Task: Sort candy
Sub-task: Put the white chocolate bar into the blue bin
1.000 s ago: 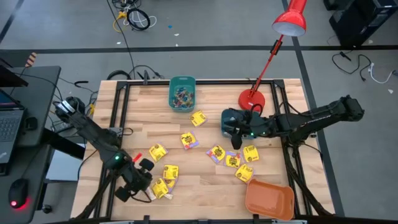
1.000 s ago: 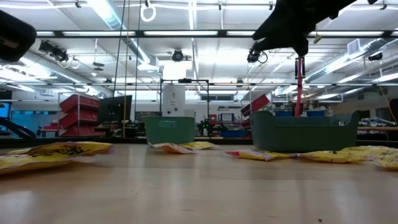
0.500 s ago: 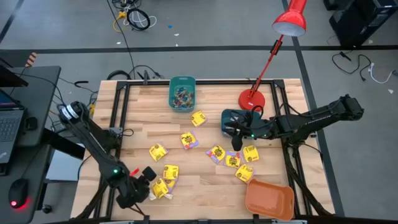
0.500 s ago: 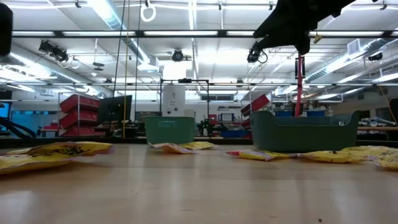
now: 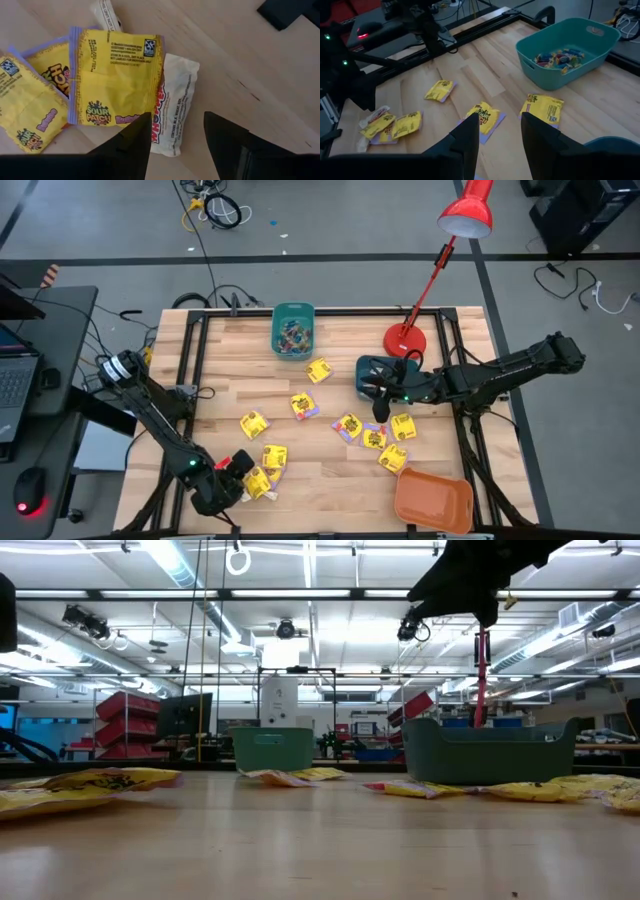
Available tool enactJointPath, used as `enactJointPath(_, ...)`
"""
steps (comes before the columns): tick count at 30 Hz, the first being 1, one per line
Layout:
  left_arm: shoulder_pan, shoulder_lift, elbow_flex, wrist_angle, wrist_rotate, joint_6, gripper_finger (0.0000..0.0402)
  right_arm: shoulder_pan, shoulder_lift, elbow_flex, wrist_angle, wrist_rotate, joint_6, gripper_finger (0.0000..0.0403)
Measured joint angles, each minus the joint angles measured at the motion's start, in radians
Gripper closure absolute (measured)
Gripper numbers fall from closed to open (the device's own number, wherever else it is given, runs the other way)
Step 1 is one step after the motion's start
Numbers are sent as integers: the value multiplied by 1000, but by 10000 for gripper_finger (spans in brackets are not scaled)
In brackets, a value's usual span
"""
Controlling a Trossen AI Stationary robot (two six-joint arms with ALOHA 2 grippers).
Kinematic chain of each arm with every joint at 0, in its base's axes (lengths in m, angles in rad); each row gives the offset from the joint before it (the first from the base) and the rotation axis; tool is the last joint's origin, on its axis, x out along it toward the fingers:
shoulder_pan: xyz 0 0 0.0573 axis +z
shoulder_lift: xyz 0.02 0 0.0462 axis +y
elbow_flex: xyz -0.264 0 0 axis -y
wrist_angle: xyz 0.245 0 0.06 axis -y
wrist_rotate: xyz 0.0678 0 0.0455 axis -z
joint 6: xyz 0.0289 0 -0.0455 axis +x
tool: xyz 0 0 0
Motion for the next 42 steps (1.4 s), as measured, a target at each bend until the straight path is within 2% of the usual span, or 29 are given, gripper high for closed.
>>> enactJointPath(4,0,0,-13,7,0,0,218,0,0,0,1,0,-4,270)
enactJointPath(8,0,0,-81,84,-3,-10,218,0,0,0,1,0,-6,270)
enactJointPath(12,0,0,-129,154,-50,-26,218,1,0,0,1,0,-5,270)
enactJointPath(17,0,-2,-157,208,-51,-29,218,14,0,0,1,0,1,270)
enactJointPath(22,1,-2,-161,212,-10,-31,225,26,0,0,2,8,4,270)
enactJointPath(30,1,-2,-161,212,20,-33,289,26,0,0,4,11,4,270)
enactJointPath(36,1,-2,-141,176,66,-129,351,26,0,0,5,11,4,270)
enactJointPath(38,0,-7,-131,142,105,-132,365,26,0,0,5,11,4,270)
enactJointPath(42,0,-18,-107,77,111,-132,377,26,0,0,5,11,-4,270)
